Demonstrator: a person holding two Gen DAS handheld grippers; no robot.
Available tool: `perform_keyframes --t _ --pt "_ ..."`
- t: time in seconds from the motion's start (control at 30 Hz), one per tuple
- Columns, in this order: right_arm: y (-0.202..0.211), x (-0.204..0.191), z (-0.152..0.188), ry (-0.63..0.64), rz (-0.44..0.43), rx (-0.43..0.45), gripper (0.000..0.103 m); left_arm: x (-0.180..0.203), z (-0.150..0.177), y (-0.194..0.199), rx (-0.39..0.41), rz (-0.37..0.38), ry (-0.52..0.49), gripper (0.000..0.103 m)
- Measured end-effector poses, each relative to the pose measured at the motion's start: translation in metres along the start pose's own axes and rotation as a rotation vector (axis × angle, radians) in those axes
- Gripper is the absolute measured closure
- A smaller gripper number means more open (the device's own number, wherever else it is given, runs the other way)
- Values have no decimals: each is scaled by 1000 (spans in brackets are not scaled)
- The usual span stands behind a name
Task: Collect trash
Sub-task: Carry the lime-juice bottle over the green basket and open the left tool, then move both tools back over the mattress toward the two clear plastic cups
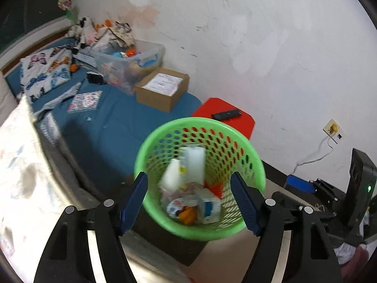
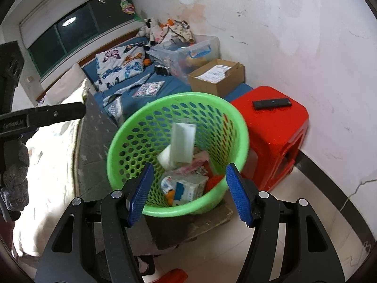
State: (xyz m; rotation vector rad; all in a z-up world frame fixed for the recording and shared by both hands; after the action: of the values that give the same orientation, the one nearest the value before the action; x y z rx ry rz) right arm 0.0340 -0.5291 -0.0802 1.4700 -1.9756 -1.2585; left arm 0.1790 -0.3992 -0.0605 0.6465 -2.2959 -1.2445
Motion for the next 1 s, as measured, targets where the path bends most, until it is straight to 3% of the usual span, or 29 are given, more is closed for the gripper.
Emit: perform_keyframes --t 0.43,1.0 --pt "-12 -81 -19 146 -78 -10 31 -91 62 51 56 -138 156 33" --pt "-51 -230 -44 380 -217 -56 25 -217 136 110 80 -311 376 33"
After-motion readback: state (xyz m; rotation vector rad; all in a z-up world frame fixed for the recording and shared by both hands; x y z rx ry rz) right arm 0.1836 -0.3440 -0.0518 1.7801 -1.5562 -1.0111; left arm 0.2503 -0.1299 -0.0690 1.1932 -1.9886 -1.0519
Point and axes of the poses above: each gripper's, at about its wrist camera, not at the fingertips, and y roughly against the way its jaws point, x to its right, z to its underside, the point moved 9 cm from there along -y, roughly the way its jaws point, and after that the axes turned 11 degrees about -x, right-handed, at the moved point
